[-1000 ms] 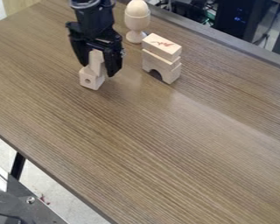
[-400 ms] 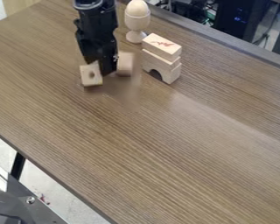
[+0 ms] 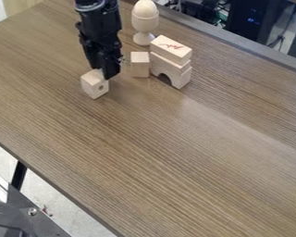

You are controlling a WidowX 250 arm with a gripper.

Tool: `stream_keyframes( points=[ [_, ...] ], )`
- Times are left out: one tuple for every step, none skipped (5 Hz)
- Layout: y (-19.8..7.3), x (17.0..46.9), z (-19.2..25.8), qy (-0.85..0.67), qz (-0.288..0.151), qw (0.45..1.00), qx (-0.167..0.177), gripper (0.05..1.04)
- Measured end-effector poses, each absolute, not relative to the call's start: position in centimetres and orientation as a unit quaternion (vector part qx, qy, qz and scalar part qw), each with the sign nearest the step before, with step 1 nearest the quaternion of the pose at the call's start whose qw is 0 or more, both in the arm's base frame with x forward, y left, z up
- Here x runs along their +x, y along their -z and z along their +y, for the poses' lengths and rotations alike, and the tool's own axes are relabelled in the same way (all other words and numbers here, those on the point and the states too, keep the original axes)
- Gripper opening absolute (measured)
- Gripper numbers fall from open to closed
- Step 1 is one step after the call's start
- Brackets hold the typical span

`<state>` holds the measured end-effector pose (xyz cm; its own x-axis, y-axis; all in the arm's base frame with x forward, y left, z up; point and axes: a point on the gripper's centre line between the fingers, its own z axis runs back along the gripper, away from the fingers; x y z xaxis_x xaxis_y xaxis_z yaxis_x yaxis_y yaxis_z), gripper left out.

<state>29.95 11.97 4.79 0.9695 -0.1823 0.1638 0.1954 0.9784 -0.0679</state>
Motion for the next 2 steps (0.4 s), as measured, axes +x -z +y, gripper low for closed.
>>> stream_keyframes(
  points=[
    [-5.7,29.6,12.2,0.089,-0.085,0.991,-0.052,0.841],
    [-7.5,29.3,12.5,0.114,-0.096,0.987,-0.054,1.011]
  ],
)
